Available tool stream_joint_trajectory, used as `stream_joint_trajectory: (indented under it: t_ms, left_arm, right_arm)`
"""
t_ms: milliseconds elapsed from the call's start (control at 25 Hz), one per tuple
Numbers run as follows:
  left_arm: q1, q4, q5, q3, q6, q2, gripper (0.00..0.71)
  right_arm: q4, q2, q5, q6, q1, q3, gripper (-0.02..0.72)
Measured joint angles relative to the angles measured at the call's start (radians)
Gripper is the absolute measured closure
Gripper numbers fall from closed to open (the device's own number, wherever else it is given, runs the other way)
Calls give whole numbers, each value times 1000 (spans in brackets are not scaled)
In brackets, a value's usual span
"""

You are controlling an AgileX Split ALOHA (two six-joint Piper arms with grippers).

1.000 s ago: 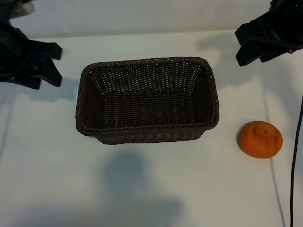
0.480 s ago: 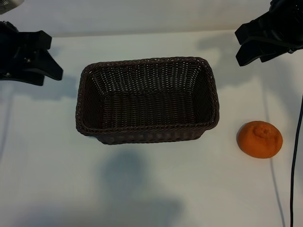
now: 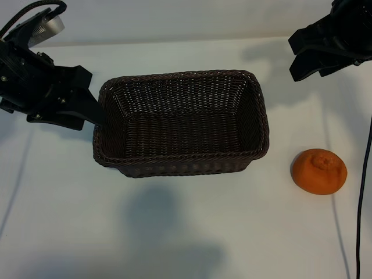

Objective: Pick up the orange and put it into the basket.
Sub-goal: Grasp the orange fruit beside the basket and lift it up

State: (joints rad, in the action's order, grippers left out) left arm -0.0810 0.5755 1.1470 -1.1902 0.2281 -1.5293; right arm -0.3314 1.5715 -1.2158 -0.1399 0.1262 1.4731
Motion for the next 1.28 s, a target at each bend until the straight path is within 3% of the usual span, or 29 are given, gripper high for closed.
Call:
stream_joint_trajectory:
  t_ms: [840, 1000, 1280]
  left_arm:
    - [0, 5, -4, 0, 43, 0, 219]
    - [0, 5, -10, 0, 43, 0, 219]
    - [0, 5, -22, 0, 43, 0, 219]
  right_arm:
    - [-1, 0, -2, -7, 0, 0, 247]
    - [33, 0, -3, -45, 0, 0, 247]
    - [77, 0, -4, -53, 0, -7, 247]
